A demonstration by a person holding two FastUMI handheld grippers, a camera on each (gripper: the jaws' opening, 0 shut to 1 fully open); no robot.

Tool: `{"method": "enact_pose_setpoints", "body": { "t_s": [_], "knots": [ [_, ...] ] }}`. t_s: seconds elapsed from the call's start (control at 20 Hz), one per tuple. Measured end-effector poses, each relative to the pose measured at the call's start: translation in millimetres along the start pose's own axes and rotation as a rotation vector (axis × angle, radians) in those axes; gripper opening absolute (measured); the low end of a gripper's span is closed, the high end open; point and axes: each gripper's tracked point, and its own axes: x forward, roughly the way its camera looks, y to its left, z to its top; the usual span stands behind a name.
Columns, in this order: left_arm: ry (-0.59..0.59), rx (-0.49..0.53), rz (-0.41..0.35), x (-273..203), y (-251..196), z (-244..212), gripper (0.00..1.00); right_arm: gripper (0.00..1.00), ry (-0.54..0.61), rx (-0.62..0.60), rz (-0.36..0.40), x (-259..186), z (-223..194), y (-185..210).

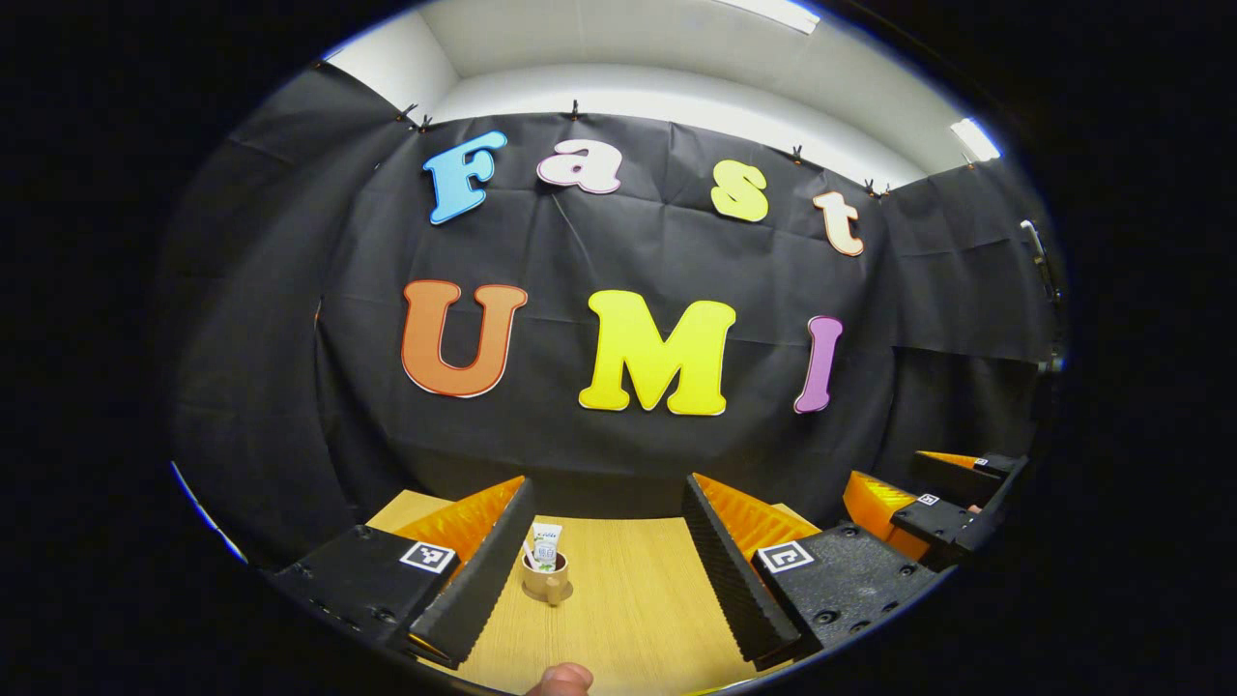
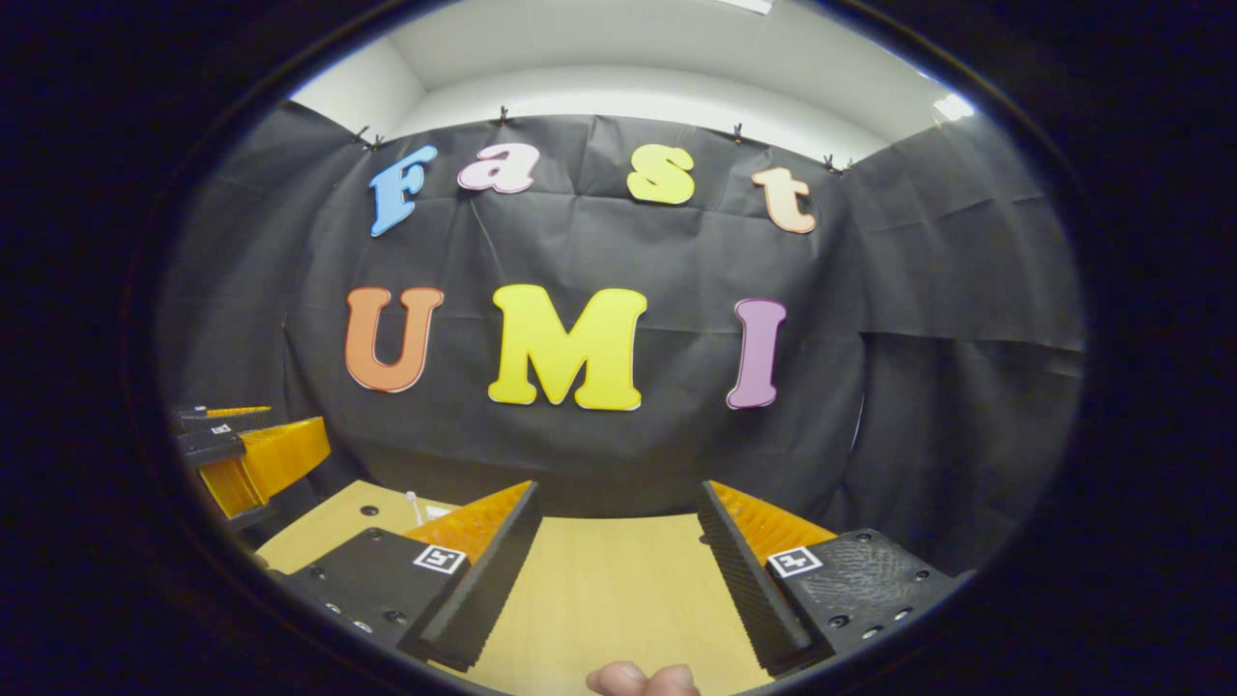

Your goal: Put the toothbrush and toothpaste on the desktop into the cup, then pick up the cup and place it on the coaster on the desktop.

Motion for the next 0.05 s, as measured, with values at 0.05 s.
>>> {"method": "enact_pose_setpoints", "body": {
  "t_s": [0.05],
  "knots": [
    [-0.002,0.0,0.006,1.2,1.6,1.3,0.98,0.96,0.001,-0.002,0.008,1.1,0.6,2.5]
  ]
}}
